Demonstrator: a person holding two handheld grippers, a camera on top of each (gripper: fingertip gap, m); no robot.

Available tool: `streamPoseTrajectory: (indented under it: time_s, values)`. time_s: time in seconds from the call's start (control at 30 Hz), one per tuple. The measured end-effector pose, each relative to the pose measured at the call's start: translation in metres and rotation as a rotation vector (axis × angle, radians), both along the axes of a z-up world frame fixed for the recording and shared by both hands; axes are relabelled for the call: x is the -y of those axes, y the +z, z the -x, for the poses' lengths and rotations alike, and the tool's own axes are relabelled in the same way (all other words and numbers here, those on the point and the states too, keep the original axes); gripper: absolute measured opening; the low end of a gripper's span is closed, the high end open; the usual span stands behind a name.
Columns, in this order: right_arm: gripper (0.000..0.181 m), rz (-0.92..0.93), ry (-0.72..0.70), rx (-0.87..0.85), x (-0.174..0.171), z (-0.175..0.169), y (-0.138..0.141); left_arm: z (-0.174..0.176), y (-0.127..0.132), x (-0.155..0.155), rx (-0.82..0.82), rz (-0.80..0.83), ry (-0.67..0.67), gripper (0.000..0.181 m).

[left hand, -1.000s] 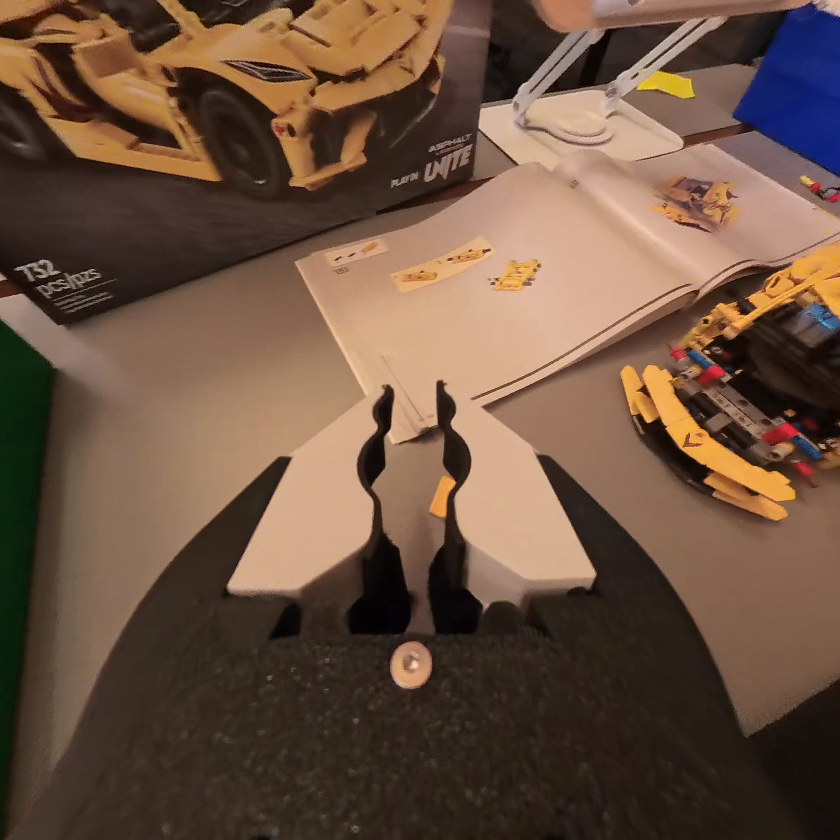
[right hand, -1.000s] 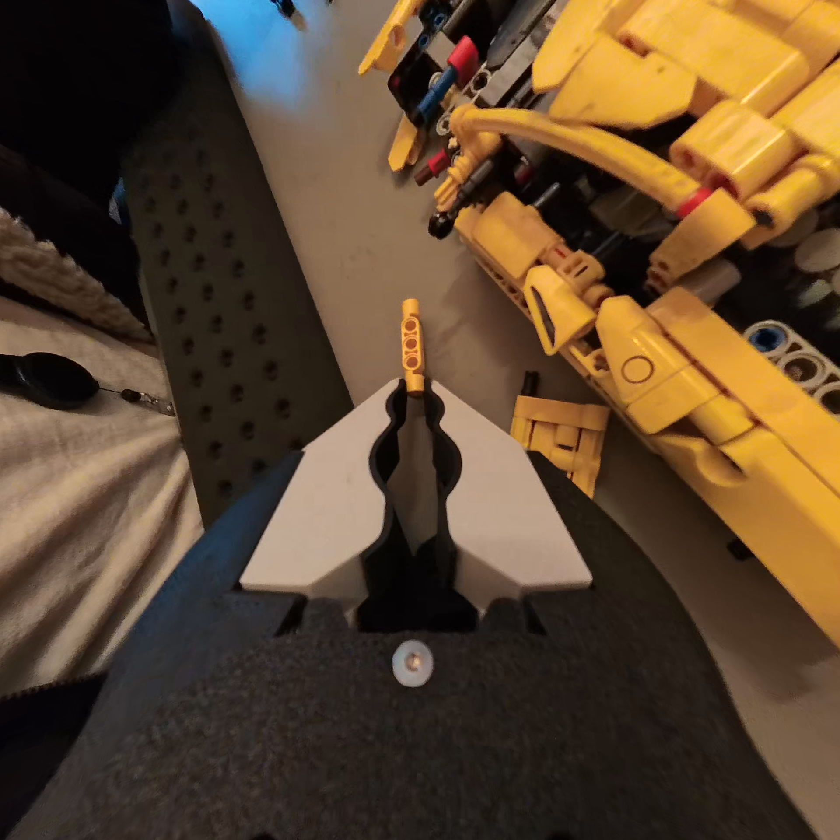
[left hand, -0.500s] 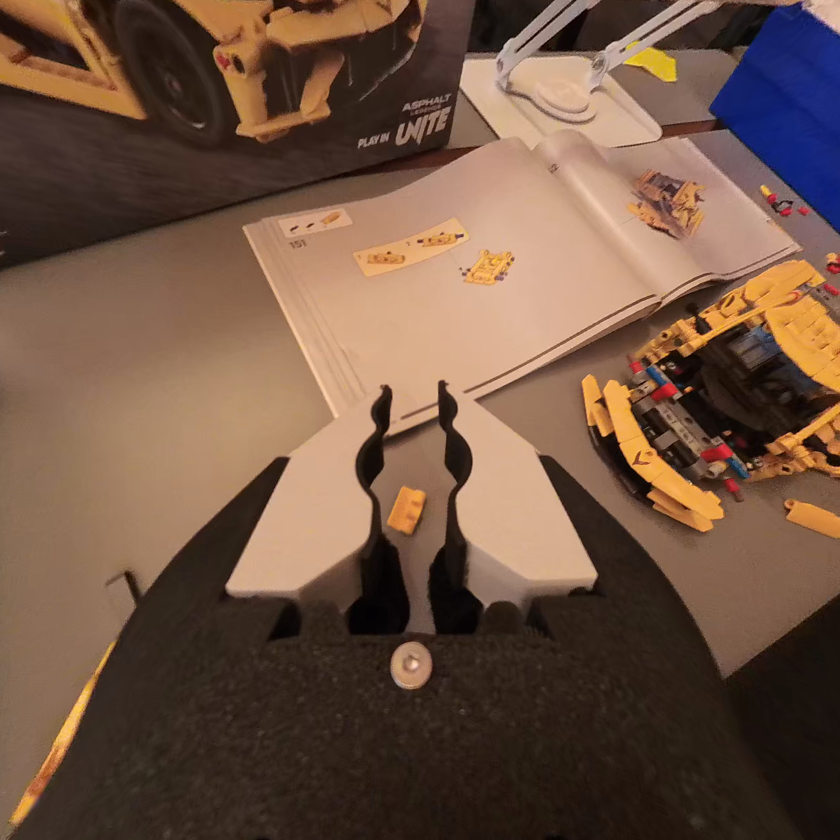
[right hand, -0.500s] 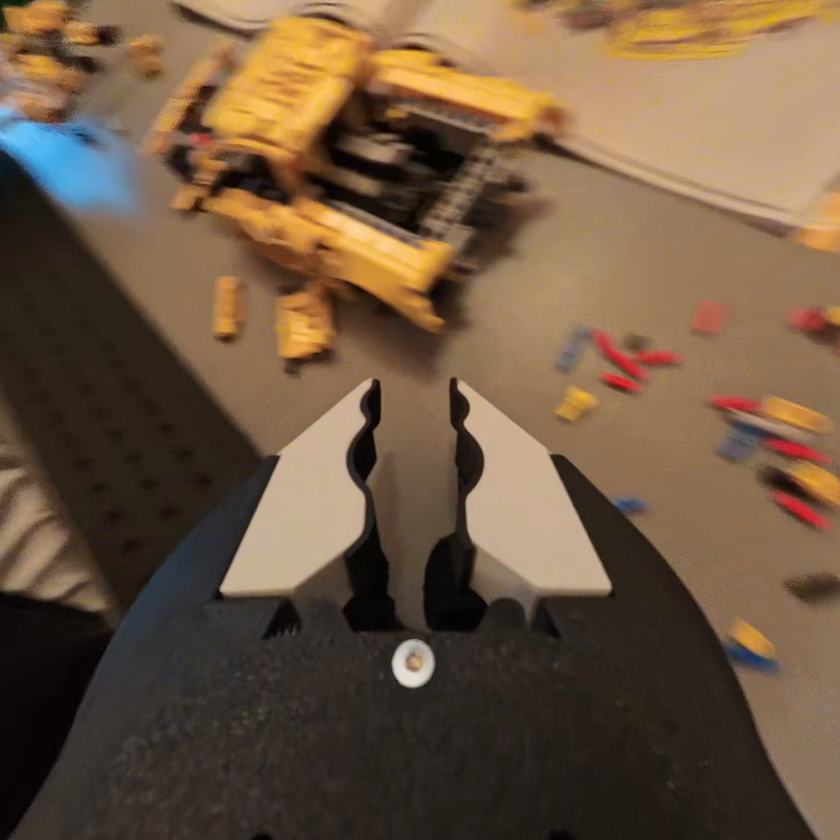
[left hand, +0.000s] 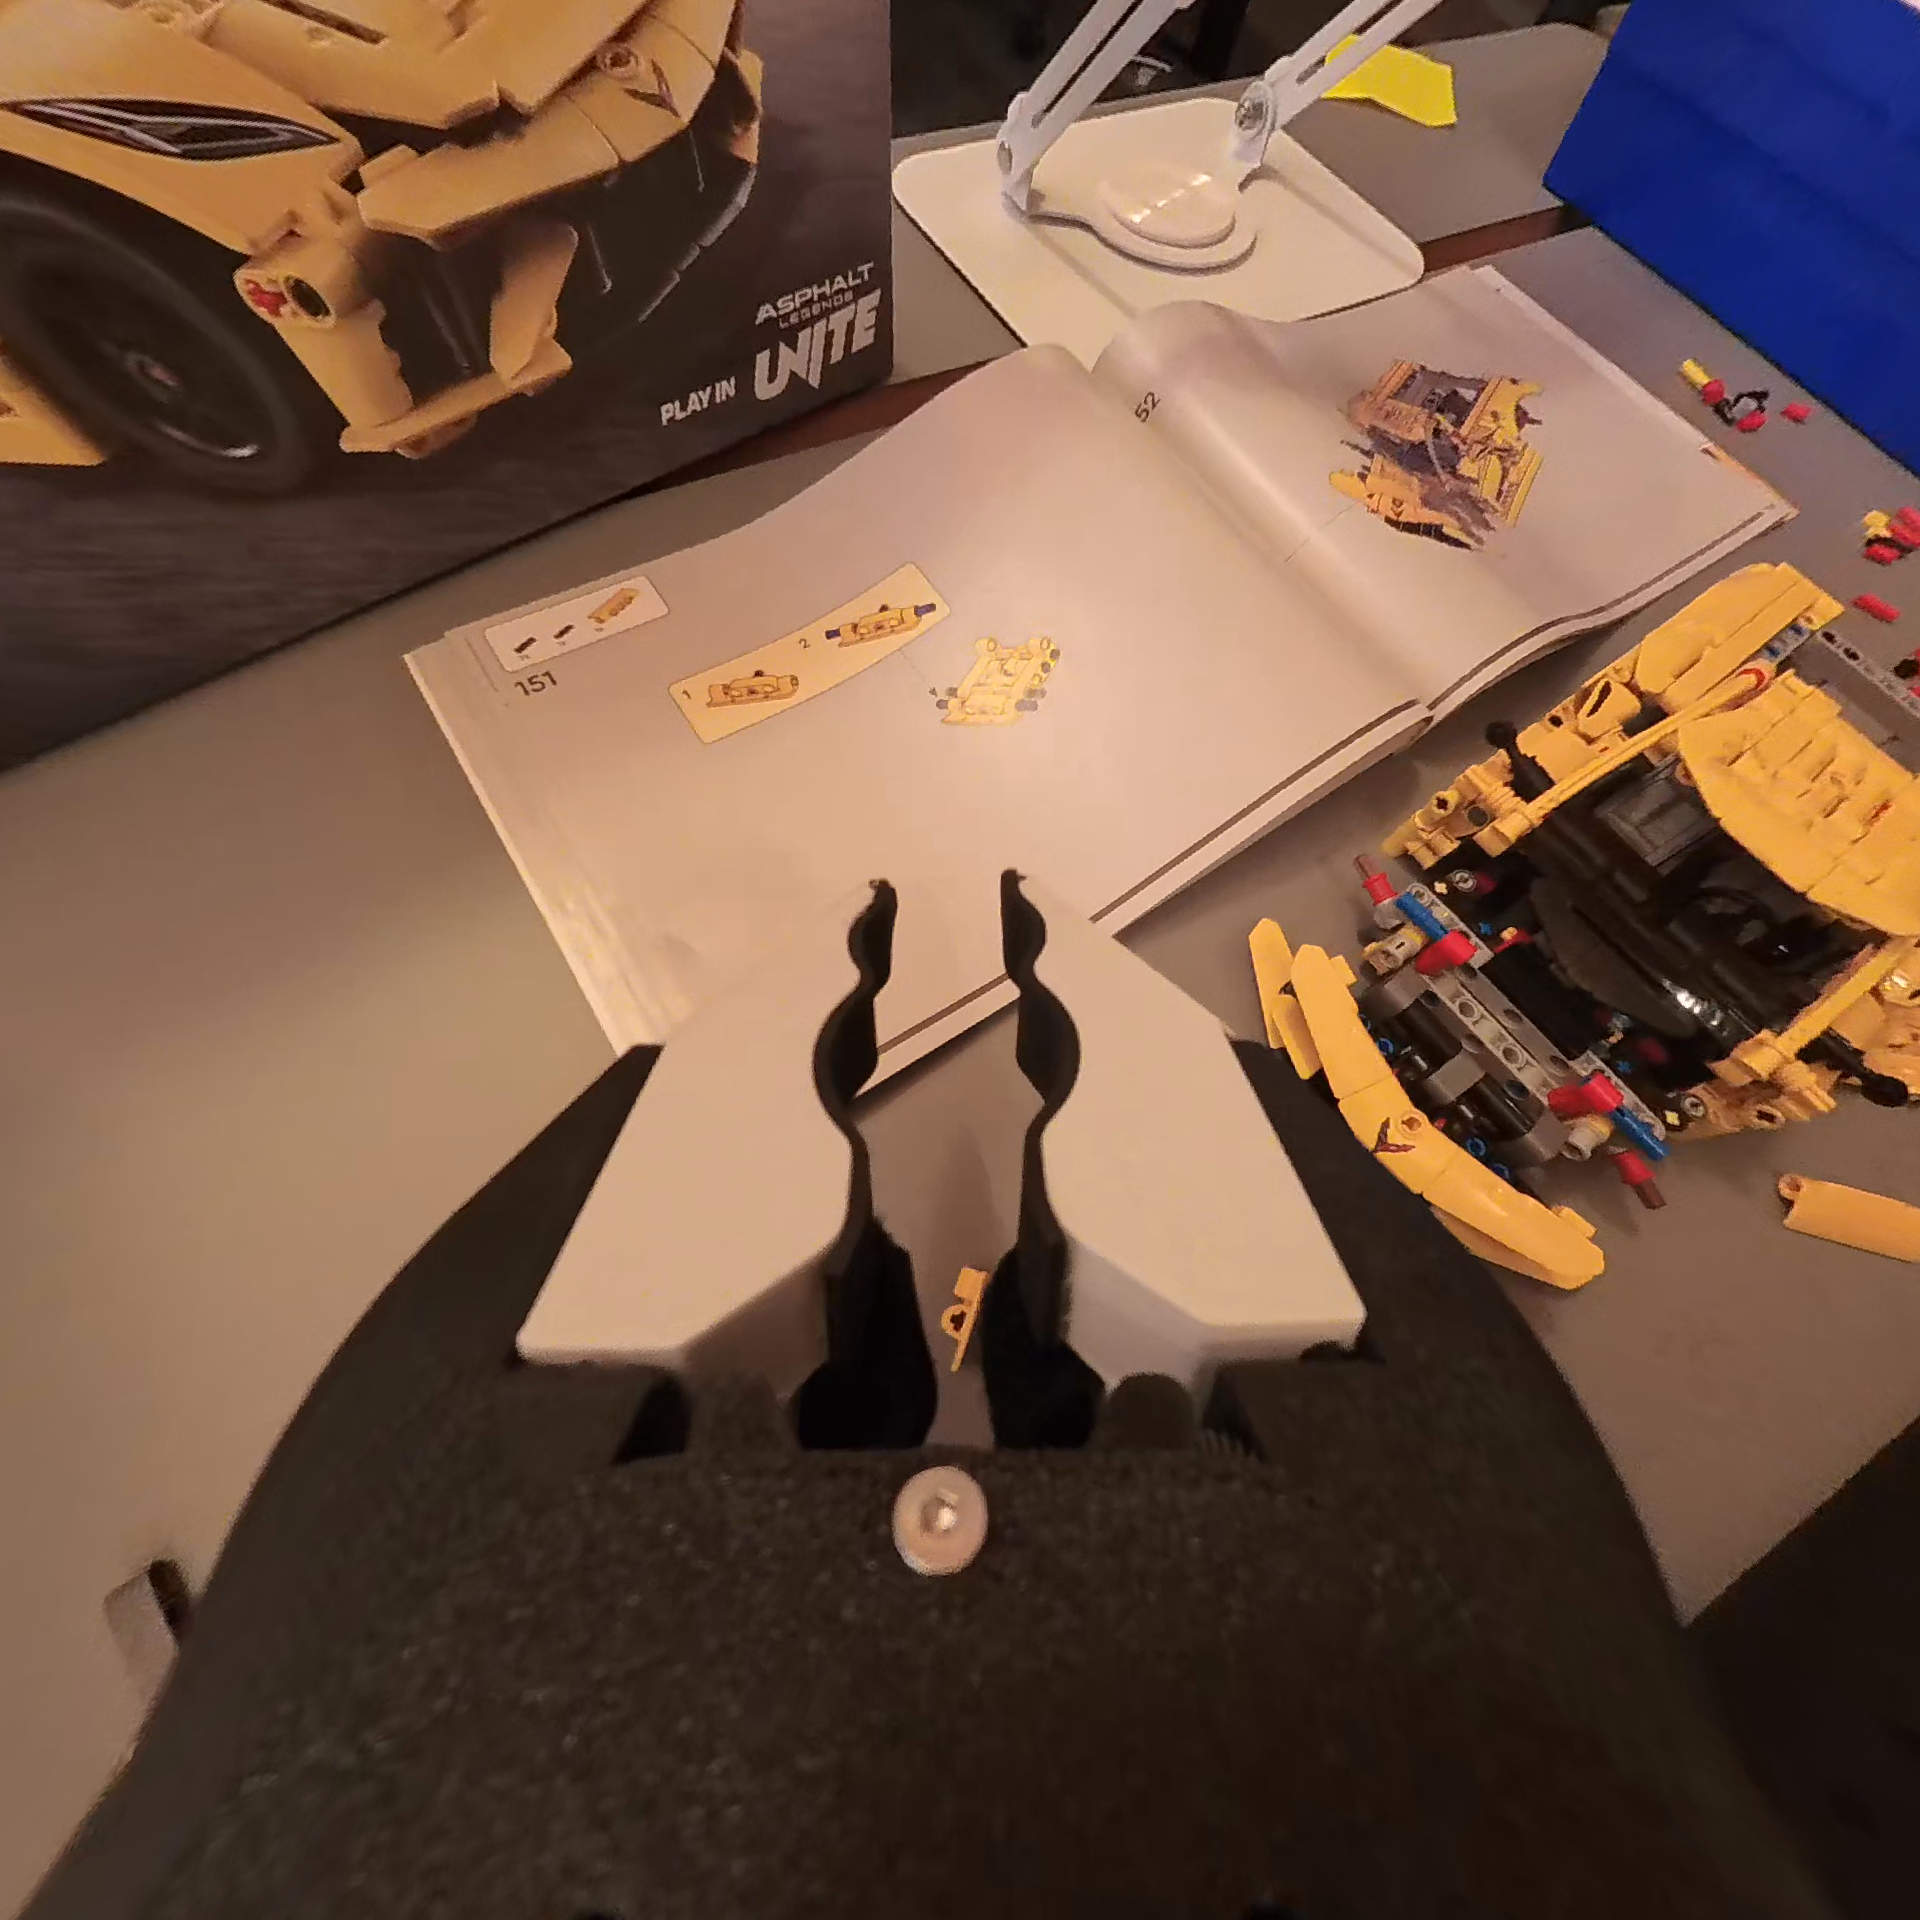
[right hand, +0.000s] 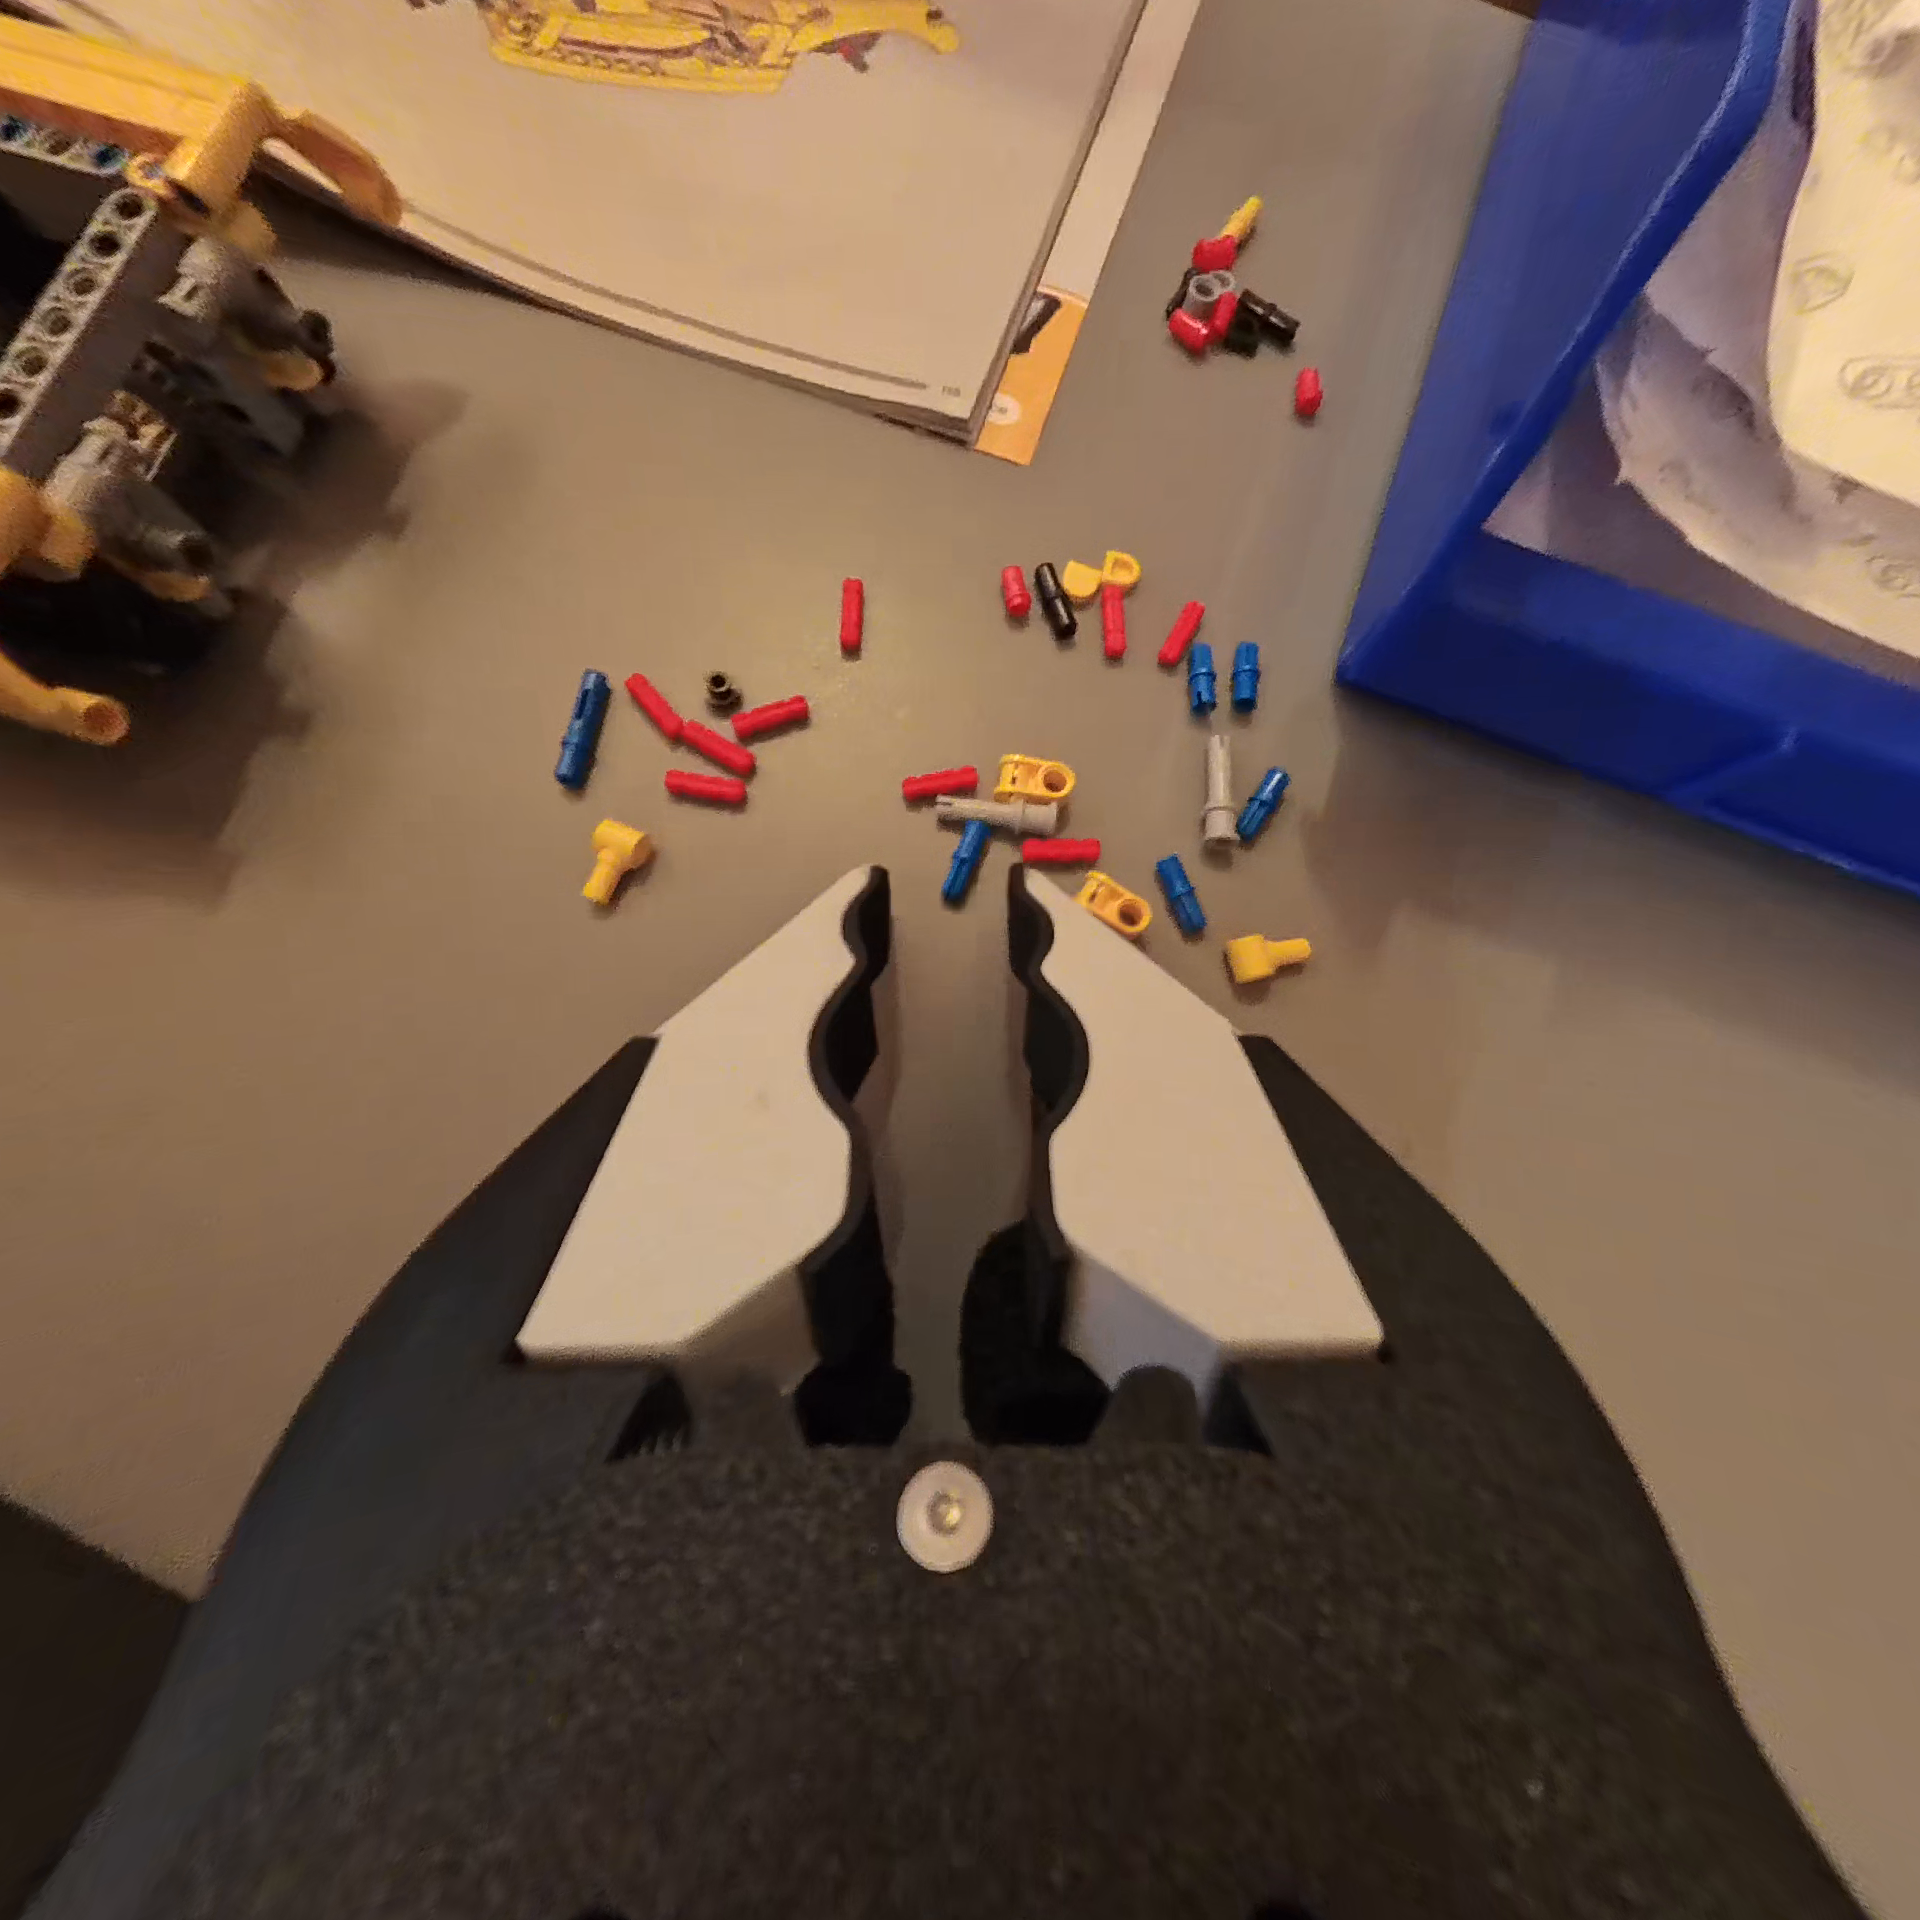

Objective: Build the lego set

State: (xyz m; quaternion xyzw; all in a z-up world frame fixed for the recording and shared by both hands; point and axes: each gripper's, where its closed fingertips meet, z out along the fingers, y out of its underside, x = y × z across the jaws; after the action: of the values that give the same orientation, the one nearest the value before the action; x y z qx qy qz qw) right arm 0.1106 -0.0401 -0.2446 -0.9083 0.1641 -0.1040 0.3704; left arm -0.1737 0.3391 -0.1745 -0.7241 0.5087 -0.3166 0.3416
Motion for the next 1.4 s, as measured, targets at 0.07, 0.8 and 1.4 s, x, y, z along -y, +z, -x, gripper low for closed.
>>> streamPoseTrajectory:
  time_s: [0.07,0.8,1.4]
  values:
    - [0.017,0.003,0.002,-0.012,-0.003,-0.002,-0.003,0.0,0.0,0.0,-0.001,0.007,0.001,0.02]
    - [0.005,0.065,0.765,-0.171,-0.069,0.227,-0.005,0.006,0.006,0.002,0.026,0.029,0.001,0.02]
    - [0.024,-0.084,-0.096,-0.127,0.061,-0.01,0.006,0.006,-0.001,-0.001,0.026,0.054,0.007,0.02]
